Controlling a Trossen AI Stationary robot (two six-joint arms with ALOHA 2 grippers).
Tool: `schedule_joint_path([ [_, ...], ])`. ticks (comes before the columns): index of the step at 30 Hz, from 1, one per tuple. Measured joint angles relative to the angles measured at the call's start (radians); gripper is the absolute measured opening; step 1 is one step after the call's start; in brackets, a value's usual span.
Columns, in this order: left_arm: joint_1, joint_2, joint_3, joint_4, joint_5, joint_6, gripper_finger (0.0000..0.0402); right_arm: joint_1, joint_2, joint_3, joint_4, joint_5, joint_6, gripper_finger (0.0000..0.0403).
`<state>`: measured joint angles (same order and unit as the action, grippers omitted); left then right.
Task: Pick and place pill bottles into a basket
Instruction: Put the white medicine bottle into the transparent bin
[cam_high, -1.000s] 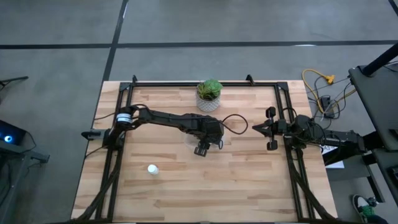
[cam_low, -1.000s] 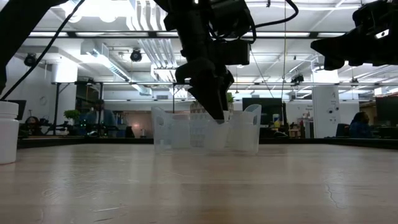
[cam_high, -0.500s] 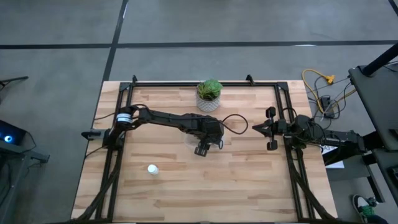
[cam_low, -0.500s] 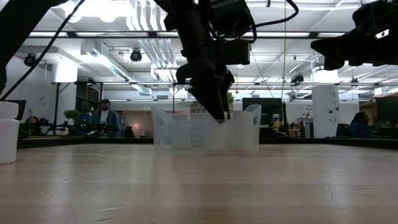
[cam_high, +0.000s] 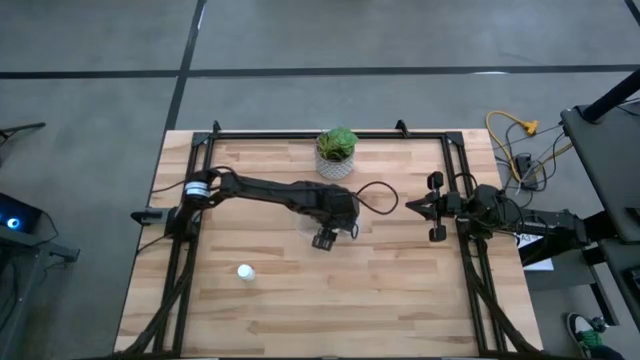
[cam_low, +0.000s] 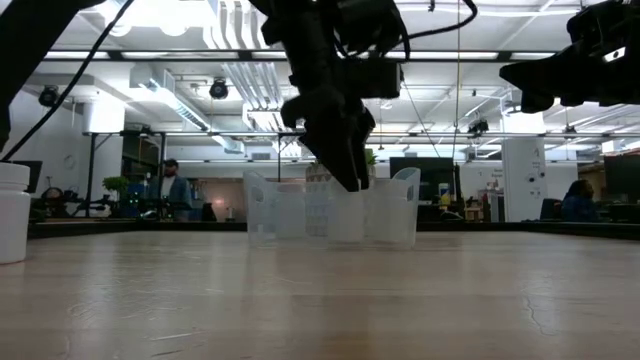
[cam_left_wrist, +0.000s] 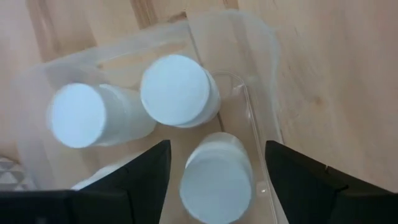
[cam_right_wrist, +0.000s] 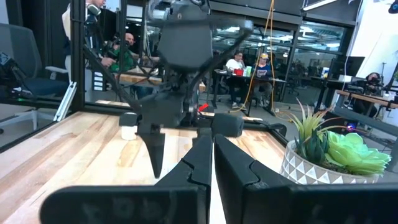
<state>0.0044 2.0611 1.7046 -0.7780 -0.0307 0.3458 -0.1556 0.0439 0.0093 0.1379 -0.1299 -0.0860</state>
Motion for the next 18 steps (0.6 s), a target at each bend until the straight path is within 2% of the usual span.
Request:
schedule_joint_path([
  [9, -0.002, -0.094, 0.004, -0.036, 0.0, -0.023, 0.0242, 0.0, 0.0, 0.0, -0.001, 0.0, 0.0, 0.0009],
  [18, -0.07, -0.193, -0.056, -0.237, -0.003, -0.133, 0.0242, 0.0, 0.007, 0.0, -0.003, 0.0, 0.0, 0.0009],
])
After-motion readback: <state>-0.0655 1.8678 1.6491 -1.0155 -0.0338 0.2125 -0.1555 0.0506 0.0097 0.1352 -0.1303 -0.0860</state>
